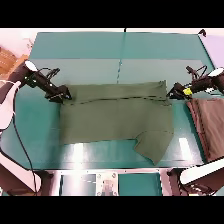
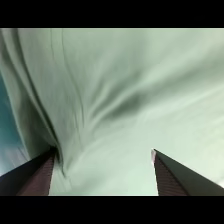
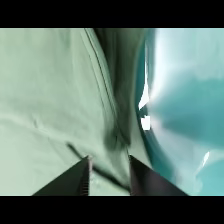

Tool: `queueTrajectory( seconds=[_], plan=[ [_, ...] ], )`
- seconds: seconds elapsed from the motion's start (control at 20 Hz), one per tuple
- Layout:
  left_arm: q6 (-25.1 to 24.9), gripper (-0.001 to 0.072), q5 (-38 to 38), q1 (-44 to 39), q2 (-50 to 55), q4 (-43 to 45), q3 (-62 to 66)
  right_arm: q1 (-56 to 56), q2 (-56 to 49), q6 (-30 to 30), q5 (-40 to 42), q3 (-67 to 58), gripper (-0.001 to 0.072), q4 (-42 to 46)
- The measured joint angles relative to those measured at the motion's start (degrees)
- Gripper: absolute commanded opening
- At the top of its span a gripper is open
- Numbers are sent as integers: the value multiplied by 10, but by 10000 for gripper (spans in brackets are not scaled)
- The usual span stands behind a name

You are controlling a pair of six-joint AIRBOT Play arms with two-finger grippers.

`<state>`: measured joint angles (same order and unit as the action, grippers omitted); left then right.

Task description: Fold the shirts.

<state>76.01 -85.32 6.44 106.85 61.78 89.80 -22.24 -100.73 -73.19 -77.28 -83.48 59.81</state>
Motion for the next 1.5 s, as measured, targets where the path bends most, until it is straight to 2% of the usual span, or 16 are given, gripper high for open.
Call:
queueTrajectory(
  seconds=[0.1, 0.15, 0.2, 0.25, 0.3, 0.35, 0.6, 0.8, 0.85, 0.9, 0.95, 1.15, 1.3, 1.45, 1.5],
  plan=[
    [27, 660, -44, 10, -3, 2, 17, -11, 22, -16, -24, -5, 264, 12],
    [41, 561, -69, 14, -5, 3, 24, -18, 37, -24, -34, -2, 249, 18],
    [51, 412, -87, 18, -10, 3, 28, -26, 56, -31, -43, 7, 149, 26],
    [60, 194, -103, 23, -22, 8, 28, -34, 77, -38, -48, 23, 32, 32],
    [66, 27, -116, 26, -38, 12, 22, -43, 102, -43, -54, 47, 18, 37],
    [66, 19, -122, 26, -58, 14, 9, -51, 129, -46, -55, 76, 17, 42],
    [67, 18, -94, 30, -228, 22, -146, -82, 295, -80, -22, 289, 18, 50],
    [89, 23, -22, 31, -412, 23, -342, -88, 430, -108, 38, 445, 20, 53],
    [104, 239, 1, 32, -462, 23, -394, -89, 455, -113, 57, 473, 50, 53],
    [121, 522, 17, 31, -503, 21, -440, -89, 476, -116, 74, 499, 158, 53],
    [140, 543, 40, 31, -542, 16, -486, -89, 490, -117, 90, 519, 216, 51],
    [187, 544, 117, 20, -619, -49, -636, -90, 509, -122, 131, 559, 216, 25],
    [220, 543, 194, -32, -637, -95, -711, -89, 513, -122, 149, 569, 218, 4],
    [275, 542, 282, -87, -644, -110, -758, -89, 515, -123, 157, 573, 218, -6],
    [292, 471, 304, -96, -645, -111, -767, -87, 515, -123, 158, 573, 218, -7]
  ],
)
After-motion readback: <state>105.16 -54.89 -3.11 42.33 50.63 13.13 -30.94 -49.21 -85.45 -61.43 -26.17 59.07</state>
